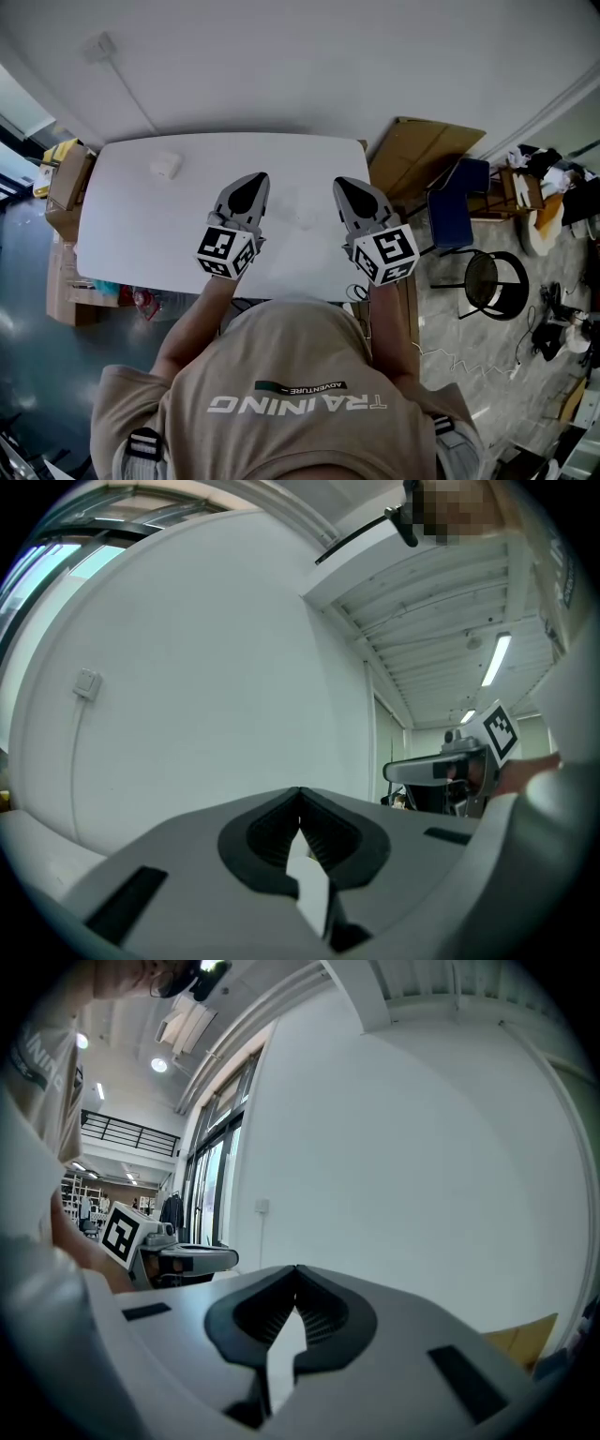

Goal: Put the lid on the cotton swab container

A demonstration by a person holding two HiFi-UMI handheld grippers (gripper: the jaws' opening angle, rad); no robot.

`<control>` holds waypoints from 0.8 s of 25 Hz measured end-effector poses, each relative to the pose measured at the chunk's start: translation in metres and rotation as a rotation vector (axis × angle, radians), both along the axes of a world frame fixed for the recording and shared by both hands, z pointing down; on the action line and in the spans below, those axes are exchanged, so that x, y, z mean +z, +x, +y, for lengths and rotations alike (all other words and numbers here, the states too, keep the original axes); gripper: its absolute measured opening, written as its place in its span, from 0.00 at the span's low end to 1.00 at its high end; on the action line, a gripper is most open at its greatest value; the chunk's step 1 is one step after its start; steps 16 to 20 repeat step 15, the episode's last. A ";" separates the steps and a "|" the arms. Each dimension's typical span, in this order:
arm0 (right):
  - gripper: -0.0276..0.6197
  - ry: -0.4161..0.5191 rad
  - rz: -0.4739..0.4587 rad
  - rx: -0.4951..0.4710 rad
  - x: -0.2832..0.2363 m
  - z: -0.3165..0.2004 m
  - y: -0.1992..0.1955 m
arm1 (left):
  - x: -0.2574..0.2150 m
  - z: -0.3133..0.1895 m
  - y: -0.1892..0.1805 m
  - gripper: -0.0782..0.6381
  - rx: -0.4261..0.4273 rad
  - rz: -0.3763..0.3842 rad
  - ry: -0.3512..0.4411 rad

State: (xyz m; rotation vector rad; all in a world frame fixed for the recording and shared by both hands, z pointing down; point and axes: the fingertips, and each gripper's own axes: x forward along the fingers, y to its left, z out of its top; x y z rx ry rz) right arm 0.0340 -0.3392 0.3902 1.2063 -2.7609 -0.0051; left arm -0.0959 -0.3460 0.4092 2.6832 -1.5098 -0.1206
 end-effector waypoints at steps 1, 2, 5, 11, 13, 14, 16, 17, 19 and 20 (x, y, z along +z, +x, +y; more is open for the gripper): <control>0.07 -0.001 0.002 0.000 0.000 0.000 0.001 | 0.000 0.000 0.001 0.13 0.001 0.002 0.000; 0.07 -0.002 0.005 0.002 0.001 0.000 0.003 | 0.000 0.000 0.003 0.13 0.002 0.006 -0.001; 0.07 0.001 0.014 0.015 0.001 0.000 0.006 | 0.002 -0.001 0.003 0.13 0.006 0.031 -0.016; 0.07 0.008 0.023 0.012 0.000 -0.003 0.006 | 0.006 -0.007 0.003 0.13 0.005 0.029 -0.028; 0.07 0.007 0.027 0.009 0.001 -0.004 0.009 | 0.006 -0.007 0.007 0.13 0.006 0.034 -0.031; 0.07 0.006 0.029 0.008 0.002 -0.004 0.010 | 0.006 -0.007 0.009 0.13 0.006 0.036 -0.032; 0.07 0.004 0.031 0.006 0.003 -0.004 0.011 | 0.006 -0.006 0.010 0.13 0.007 0.037 -0.033; 0.07 0.004 0.031 0.006 0.003 -0.004 0.011 | 0.006 -0.006 0.010 0.13 0.007 0.037 -0.033; 0.07 0.004 0.031 0.006 0.003 -0.004 0.011 | 0.006 -0.006 0.010 0.13 0.007 0.037 -0.033; 0.07 0.004 0.031 0.006 0.003 -0.004 0.011 | 0.006 -0.006 0.010 0.13 0.007 0.037 -0.033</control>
